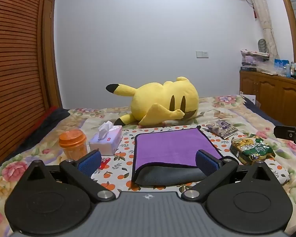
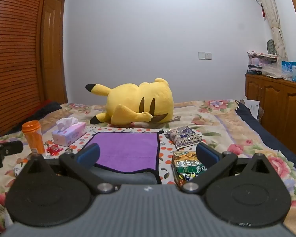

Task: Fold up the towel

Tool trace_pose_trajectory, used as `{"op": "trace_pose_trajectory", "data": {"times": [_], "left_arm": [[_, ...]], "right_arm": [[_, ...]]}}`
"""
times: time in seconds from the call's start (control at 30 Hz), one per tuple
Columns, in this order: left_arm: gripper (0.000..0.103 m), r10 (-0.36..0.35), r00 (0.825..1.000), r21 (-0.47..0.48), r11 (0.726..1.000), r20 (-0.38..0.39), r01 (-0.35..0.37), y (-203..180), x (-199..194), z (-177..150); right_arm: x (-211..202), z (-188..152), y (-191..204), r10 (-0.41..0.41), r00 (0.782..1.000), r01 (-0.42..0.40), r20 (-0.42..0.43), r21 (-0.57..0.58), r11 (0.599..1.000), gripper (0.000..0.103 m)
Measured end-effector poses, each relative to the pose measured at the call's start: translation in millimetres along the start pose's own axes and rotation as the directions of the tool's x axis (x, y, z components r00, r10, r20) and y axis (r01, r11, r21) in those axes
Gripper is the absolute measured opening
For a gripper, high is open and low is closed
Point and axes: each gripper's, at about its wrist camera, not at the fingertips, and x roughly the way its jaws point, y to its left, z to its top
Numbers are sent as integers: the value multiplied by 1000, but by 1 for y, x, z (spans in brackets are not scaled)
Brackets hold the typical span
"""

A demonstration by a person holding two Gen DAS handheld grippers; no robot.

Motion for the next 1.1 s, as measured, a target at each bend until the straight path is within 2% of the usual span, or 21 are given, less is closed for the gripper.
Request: {"op": "trace_pose_trajectory", "data": {"times": [1.1], "left_arm": [[103, 5, 1000, 7, 1000, 11, -5, -2, 1, 0]], "right_arm": [[-1, 0, 0, 1, 1000, -1, 16, 0, 1000, 103]]}}
